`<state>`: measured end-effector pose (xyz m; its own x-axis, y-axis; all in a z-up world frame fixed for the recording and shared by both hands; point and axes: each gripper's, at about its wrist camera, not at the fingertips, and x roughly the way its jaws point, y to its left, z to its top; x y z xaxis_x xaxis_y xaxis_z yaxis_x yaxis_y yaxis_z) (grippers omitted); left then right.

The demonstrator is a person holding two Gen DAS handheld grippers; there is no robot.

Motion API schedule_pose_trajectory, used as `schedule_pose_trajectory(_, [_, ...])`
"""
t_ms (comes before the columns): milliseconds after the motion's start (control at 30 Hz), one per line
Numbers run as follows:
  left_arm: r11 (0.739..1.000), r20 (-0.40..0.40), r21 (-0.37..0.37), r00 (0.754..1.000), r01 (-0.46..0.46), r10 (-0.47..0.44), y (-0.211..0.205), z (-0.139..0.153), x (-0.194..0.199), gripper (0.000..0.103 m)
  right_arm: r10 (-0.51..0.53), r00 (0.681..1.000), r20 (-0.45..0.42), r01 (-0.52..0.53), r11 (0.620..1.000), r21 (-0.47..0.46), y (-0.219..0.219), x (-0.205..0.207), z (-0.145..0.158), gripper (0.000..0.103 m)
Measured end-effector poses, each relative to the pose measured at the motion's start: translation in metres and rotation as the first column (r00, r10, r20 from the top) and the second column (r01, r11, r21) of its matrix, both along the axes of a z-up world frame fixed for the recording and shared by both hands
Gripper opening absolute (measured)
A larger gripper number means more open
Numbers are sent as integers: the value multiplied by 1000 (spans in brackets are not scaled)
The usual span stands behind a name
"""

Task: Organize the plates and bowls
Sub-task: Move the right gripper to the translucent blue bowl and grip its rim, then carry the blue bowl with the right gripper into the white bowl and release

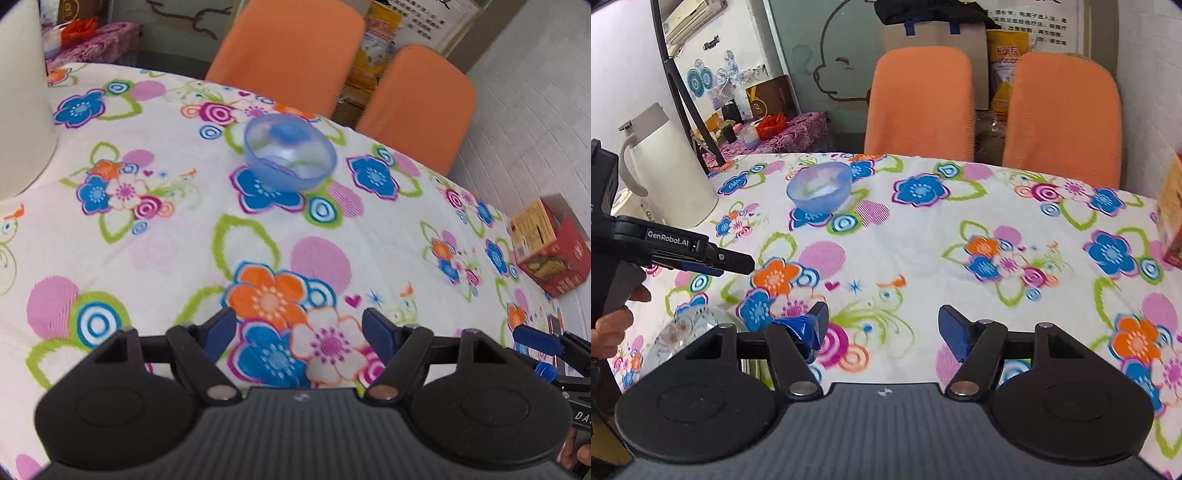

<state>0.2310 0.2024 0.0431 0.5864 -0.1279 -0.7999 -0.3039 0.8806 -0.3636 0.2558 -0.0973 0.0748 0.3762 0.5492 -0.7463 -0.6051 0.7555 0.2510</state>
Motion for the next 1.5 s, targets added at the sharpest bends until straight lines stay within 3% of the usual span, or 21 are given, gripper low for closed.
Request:
schedule_pose_trajectory(333, [994,43,29,994,-103,102,66,6,98,75,100,995,-6,-100,995,-9,136,97,-24,53])
schedule_pose_trajectory(700, [993,-44,63,993,-104,107,84,-41,161,75,172,984,-44,-177,976,-130,198,130,-78,53])
schedule_pose_trajectory(833, [991,-26,93,995,-96,98,79,-43,161,74,198,980,-27,-199,973,-114,205,127,-85,53])
schedule_pose_trajectory(933, [985,-39,148,994,-92,98,72,-41,157,51,214,976,-43,-217,974,-63,203,123,-82,49])
schedule_pose_trajectory(967, [986,-42,147,995,-83,90,69,-41,155,44,217,975,-56,-220,974,-48,204,121,-82,48])
schedule_pose_trajectory(1067, [998,-54,51,998,-29,32,61,-40,147,40,231,968,-95,-234,972,-13,204,111,-77,48])
schedule_pose_trajectory(1100, [998,-59,54,998,-22,25,56,-38,143,35,220,971,-96,-224,974,-29,203,106,-74,48])
schedule_pose_trajectory(1167, [996,-56,90,998,-6,11,46,-35,137,36,231,971,-63,-234,971,-44,199,95,-66,48])
schedule_pose_trajectory(1300, [999,-45,35,999,13,-12,36,-27,119,35,215,975,-57,-217,975,-48,182,80,-48,49])
schedule_pose_trajectory(1500, [996,8,52,997,72,-73,0,5,84,35,173,984,-38,-175,984,-46,151,52,-27,51])
